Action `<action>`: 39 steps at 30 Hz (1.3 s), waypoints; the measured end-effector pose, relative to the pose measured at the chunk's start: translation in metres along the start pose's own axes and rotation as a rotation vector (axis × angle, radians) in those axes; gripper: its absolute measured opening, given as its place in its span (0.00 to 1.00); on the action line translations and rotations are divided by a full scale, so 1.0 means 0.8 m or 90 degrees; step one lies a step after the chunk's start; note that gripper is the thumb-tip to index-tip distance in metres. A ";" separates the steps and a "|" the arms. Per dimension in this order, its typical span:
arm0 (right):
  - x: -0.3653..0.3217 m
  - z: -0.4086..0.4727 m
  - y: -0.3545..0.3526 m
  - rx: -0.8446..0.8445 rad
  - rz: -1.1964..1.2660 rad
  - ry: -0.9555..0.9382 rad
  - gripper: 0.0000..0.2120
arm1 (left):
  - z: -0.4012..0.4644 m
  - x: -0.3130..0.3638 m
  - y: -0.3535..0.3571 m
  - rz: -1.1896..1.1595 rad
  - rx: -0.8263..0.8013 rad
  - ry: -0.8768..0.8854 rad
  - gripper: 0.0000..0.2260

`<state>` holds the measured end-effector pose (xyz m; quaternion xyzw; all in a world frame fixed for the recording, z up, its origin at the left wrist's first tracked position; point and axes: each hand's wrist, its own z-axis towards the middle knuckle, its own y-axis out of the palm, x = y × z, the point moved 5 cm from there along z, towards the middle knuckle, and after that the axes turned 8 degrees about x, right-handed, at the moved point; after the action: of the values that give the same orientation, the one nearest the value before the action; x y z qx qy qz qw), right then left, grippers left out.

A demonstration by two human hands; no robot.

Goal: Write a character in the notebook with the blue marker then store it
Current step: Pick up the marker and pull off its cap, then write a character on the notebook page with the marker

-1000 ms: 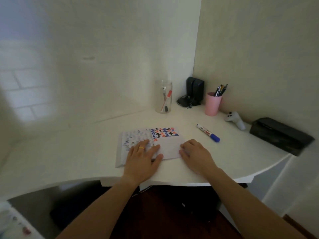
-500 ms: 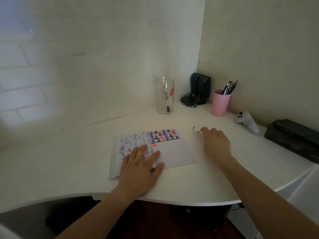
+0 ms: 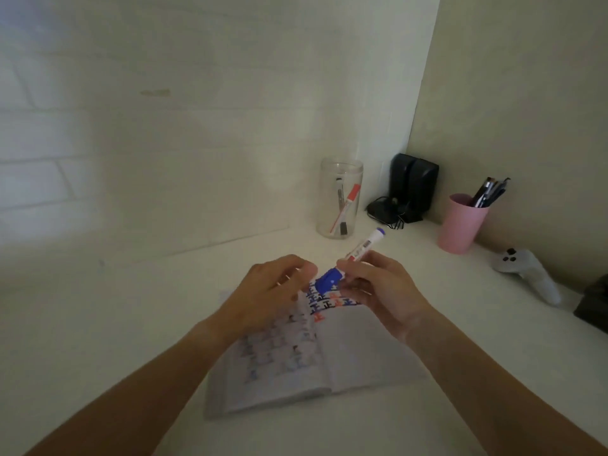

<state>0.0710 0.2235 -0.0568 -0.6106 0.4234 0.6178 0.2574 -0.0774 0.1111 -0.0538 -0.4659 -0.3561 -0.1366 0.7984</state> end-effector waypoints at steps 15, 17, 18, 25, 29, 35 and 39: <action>0.024 0.005 0.017 -0.042 0.007 -0.201 0.14 | 0.002 0.005 0.026 0.016 -0.078 0.199 0.14; 0.018 -0.001 0.020 -0.043 0.024 -0.199 0.13 | 0.002 0.001 0.029 -0.110 -0.121 0.097 0.19; 0.015 -0.002 0.020 -0.046 0.032 -0.201 0.12 | 0.000 -0.001 0.031 -0.201 -0.153 0.032 0.20; 0.012 -0.003 0.014 0.035 0.022 -0.208 0.11 | -0.010 0.025 0.018 0.101 -0.074 0.260 0.14; -0.014 0.020 -0.059 0.204 0.180 -0.172 0.14 | -0.014 0.008 -0.003 0.101 -0.025 0.213 0.16; 0.000 0.011 -0.035 0.097 0.022 -0.148 0.07 | 0.006 -0.020 0.010 0.159 -0.009 0.282 0.16; 0.011 0.007 -0.026 0.093 -0.095 -0.102 0.05 | 0.014 -0.039 0.017 0.144 -0.066 0.288 0.15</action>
<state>0.0845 0.2373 -0.0705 -0.5686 0.3987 0.6116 0.3791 -0.0968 0.1240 -0.0811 -0.5007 -0.1064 -0.1654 0.8430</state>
